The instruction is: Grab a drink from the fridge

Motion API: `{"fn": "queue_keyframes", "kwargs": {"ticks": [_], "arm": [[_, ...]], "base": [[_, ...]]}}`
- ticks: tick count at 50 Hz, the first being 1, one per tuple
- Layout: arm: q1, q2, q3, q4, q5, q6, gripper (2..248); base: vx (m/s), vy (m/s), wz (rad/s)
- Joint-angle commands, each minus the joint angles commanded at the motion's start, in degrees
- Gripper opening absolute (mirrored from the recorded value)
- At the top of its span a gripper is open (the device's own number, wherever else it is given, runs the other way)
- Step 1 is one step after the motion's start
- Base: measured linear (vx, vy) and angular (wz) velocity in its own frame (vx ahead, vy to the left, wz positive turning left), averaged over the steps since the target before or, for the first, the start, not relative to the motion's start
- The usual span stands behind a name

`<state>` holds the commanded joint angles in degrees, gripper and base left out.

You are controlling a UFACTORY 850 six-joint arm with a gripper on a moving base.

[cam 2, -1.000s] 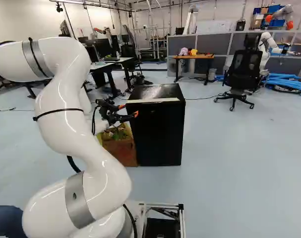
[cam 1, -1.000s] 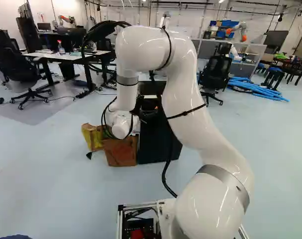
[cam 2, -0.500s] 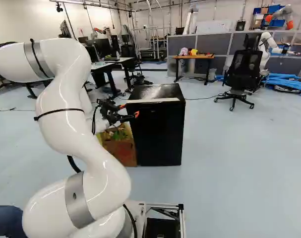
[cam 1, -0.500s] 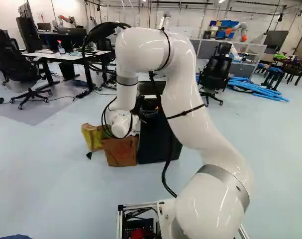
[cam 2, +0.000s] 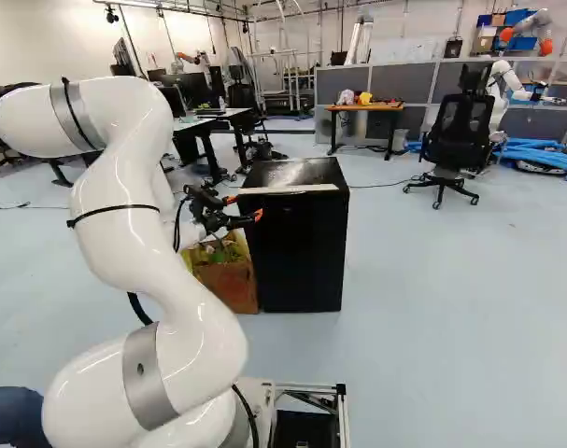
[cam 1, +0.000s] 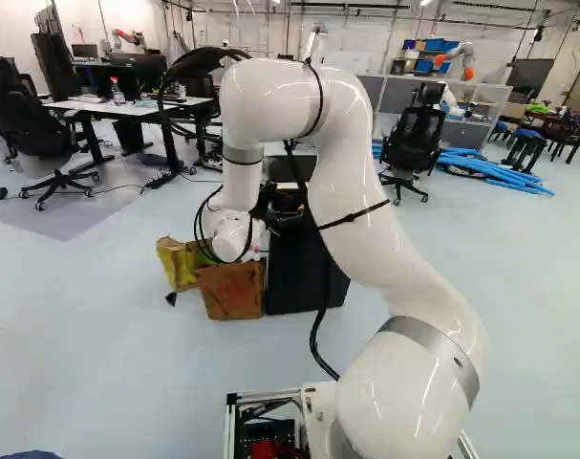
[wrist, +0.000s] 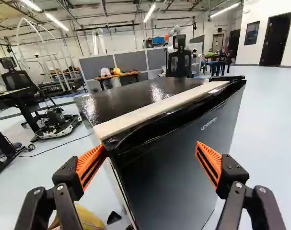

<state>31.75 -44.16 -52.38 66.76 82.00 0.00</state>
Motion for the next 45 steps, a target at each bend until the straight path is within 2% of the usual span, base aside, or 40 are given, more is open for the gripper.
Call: {"fn": "queue_keyframes", "kwargs": {"ticks": [45], "arm": [[0.1,0.1,0.1,5.3,0.0,0.0,247]], "base": [[0.0,0.0,0.0]]}}
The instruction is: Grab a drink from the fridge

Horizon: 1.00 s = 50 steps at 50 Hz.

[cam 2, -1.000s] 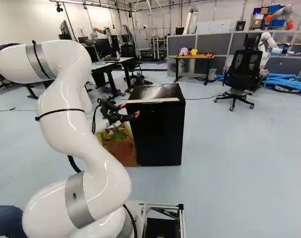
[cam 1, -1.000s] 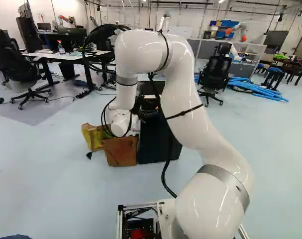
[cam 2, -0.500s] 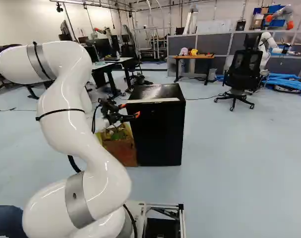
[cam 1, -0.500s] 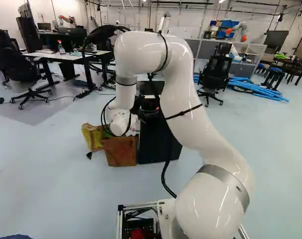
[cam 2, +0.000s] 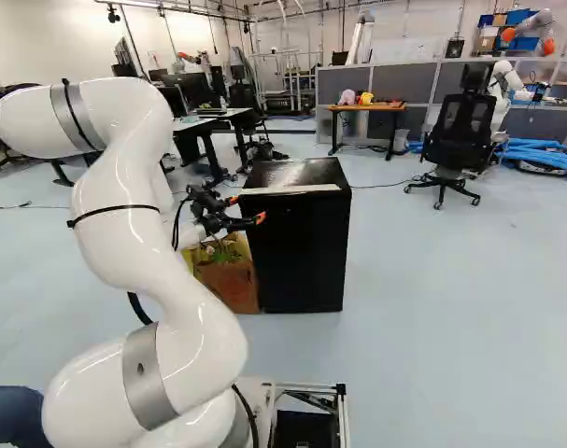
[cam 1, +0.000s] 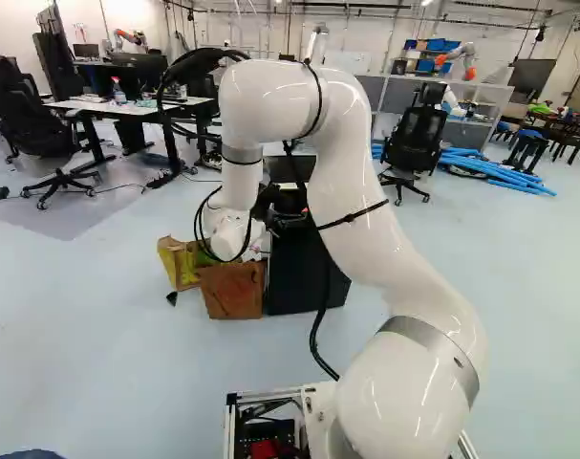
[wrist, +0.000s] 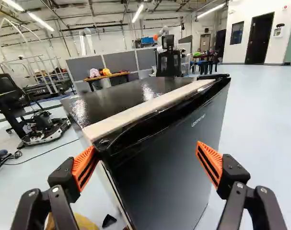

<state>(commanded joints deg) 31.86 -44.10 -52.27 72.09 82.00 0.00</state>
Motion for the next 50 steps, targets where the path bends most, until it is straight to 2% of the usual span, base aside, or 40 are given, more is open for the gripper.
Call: {"fn": "queue_keyframes", "kwargs": {"ticks": [50], "arm": [[5.7,3.0,5.9,6.3,0.6,0.0,247]], "base": [[-0.001,-0.001,-0.002]]}}
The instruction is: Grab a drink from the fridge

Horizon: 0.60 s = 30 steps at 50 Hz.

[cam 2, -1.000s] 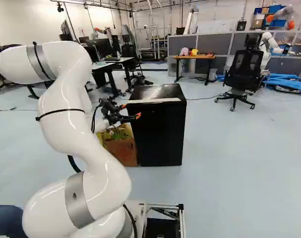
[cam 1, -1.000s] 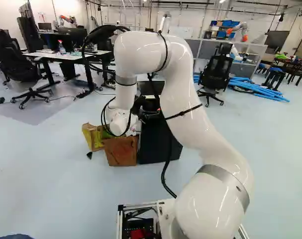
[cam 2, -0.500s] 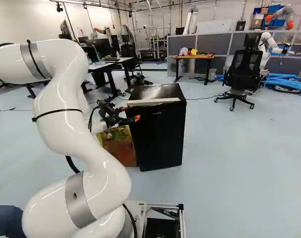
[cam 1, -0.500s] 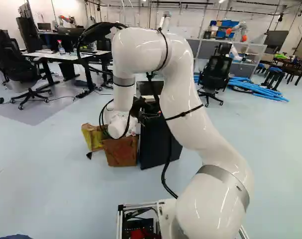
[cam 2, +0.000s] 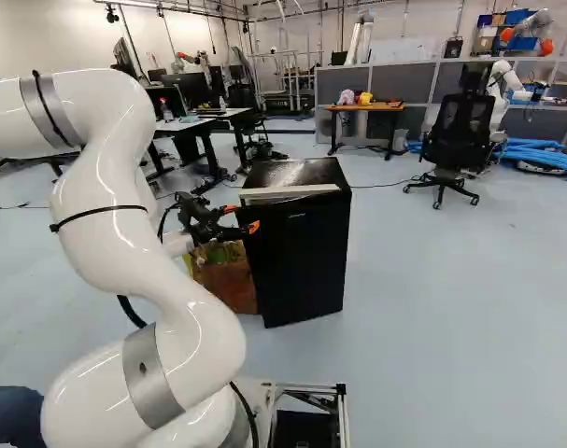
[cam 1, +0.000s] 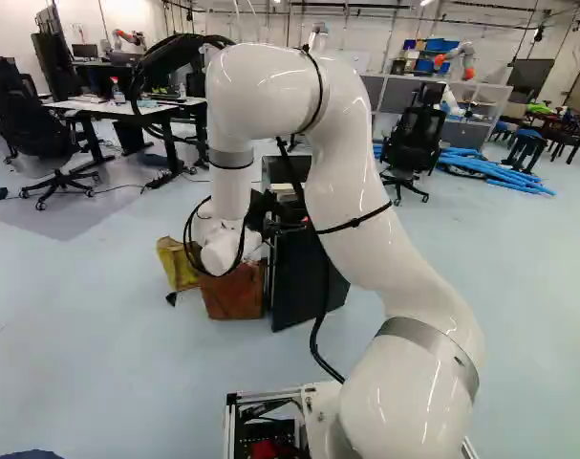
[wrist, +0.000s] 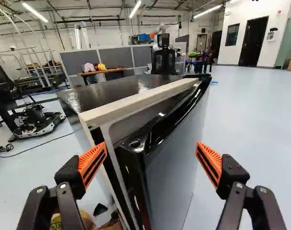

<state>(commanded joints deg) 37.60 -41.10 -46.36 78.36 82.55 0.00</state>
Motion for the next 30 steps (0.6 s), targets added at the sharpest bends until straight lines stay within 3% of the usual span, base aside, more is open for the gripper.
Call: {"fn": "queue_keyframes", "kwargs": {"ticks": [30], "arm": [[0.0,0.0,0.0,3.8,1.3,0.0,247]], "base": [[0.0,0.0,0.0]]}}
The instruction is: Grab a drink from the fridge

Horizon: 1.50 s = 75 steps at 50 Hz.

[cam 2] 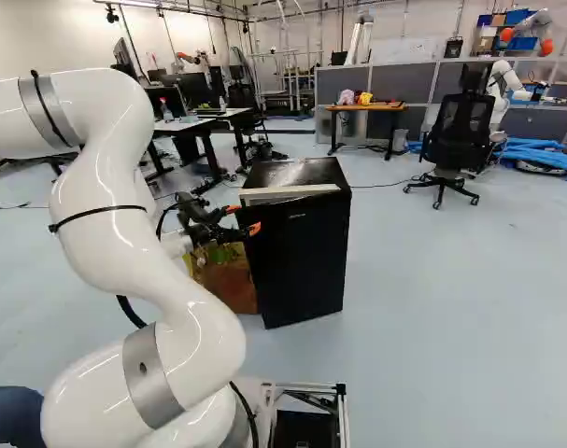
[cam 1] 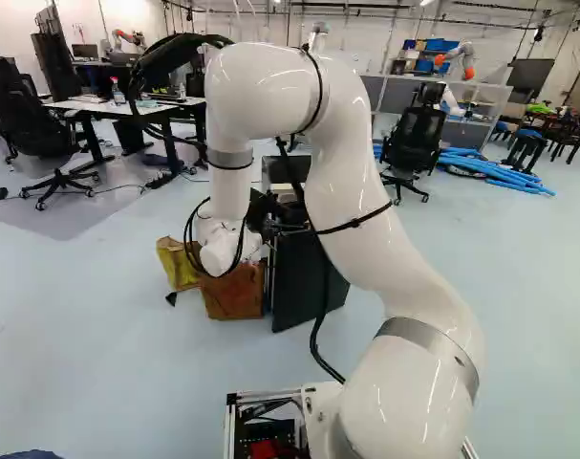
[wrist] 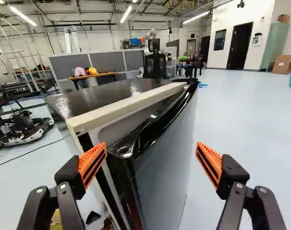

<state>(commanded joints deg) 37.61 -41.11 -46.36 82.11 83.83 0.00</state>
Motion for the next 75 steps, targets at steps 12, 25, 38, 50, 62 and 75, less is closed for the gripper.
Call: {"fn": "queue_keyframes", "kwargs": {"ticks": [12,25,38,50,62,75], "arm": [[0.0,0.0,0.0,1.5,0.0,0.0,247],[0.0,0.0,0.0,3.1,0.0,0.0,247],[0.0,0.0,0.0,5.0,0.0,0.0,247],[0.0,0.0,0.0,7.4,0.0,0.0,247],[0.0,0.0,0.0,10.3,0.0,0.0,247],[0.0,0.0,0.0,13.7,0.0,0.0,247]], "base": [[0.0,0.0,0.0],[0.0,0.0,0.0],[0.0,0.0,0.0],[0.0,0.0,0.0],[0.0,0.0,0.0],[0.0,0.0,0.0]]}}
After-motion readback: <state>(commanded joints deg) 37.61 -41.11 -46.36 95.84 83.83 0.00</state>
